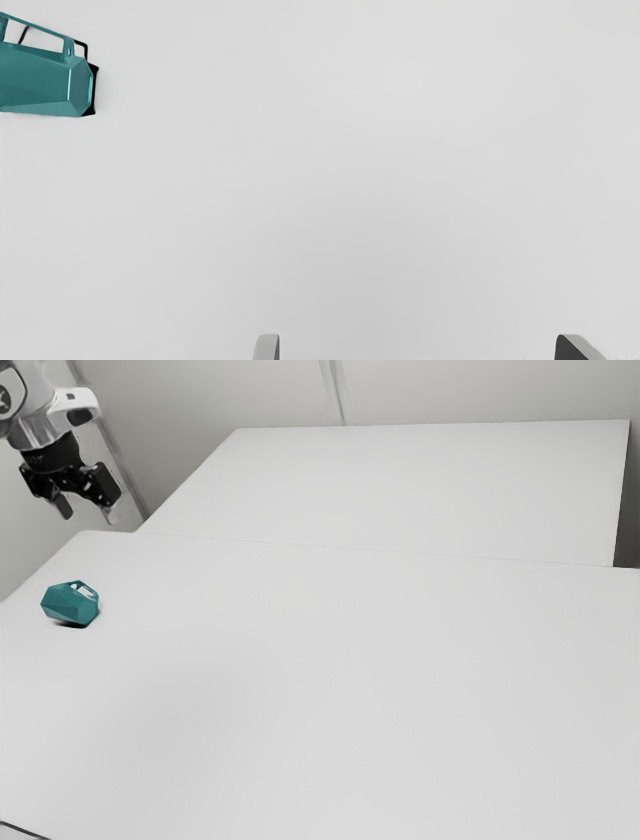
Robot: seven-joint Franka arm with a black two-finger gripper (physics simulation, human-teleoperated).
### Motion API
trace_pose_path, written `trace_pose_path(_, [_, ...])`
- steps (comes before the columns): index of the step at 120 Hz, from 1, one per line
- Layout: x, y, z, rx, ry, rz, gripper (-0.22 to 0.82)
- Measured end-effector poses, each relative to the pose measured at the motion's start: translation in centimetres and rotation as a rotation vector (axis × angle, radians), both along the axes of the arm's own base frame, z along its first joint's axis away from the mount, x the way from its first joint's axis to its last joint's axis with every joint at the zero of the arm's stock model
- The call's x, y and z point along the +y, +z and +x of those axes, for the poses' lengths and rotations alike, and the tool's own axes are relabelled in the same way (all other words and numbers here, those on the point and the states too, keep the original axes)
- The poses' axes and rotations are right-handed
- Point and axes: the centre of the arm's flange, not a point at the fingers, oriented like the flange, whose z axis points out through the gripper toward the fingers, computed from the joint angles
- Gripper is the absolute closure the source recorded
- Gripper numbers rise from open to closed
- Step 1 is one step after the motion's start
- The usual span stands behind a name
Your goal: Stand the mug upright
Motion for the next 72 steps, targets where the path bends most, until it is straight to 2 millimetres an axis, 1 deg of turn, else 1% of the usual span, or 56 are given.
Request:
trace_pose_path(5, [2.7, -0.9, -0.9, 0.018, 0.054, -0.005, 0.0])
trace_pose_path(10, [5.1, -1.3, -1.8, 0.027, 0.104, -0.008, 0.0])
trace_pose_path(16, [7.9, -1.8, -2.8, 0.036, 0.157, -0.011, 0.0])
trace_pose_path(32, [15.3, -3.8, -5.1, 0.072, 0.277, -0.021, 0.0])
trace_pose_path(40, [18.9, -5.1, -5.7, 0.089, 0.32, -0.023, 0.0])
trace_pose_path(48, [22.7, -6.8, -6.1, 0.103, 0.352, -0.023, 0.0])
trace_pose_path(62, [29.7, -10.7, -5.9, 0.102, 0.384, -0.052, 0.0])
trace_pose_path(72, [33.7, -12.9, -5.6, 0.081, 0.379, -0.073, 0.0])
